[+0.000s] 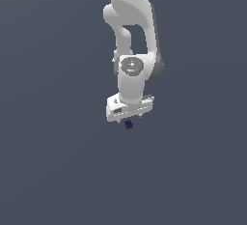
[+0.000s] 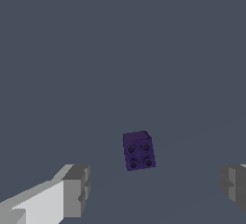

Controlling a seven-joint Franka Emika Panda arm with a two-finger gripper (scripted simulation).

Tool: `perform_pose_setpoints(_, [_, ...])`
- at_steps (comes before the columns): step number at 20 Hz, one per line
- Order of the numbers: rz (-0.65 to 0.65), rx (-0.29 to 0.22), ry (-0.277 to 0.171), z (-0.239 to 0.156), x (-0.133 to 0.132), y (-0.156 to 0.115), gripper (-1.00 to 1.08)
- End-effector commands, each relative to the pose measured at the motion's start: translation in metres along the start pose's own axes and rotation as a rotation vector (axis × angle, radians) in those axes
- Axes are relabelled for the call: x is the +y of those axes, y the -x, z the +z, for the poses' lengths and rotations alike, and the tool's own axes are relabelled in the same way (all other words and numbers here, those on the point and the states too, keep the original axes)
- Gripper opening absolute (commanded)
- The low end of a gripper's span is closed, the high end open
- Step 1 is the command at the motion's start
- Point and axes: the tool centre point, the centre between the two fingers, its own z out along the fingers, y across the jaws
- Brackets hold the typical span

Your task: Pick up the object and move it to a goal position.

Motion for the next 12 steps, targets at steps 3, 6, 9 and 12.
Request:
perform_pose_setpoints(3, [-0.086, -0.010, 0.001, 0.018, -0.001, 0.006, 1.00])
perform_pose_setpoints(6, [-0.122, -0.014, 0.001, 0.026, -0.002, 0.009, 1.00])
perform_pose_setpoints(9, [-0.144, -0.017, 0.000, 0.031, -0.002, 0.010, 1.00])
perform_pose_setpoints(12, [-0.152, -0.018, 0.000, 0.032, -0.002, 0.011, 1.00])
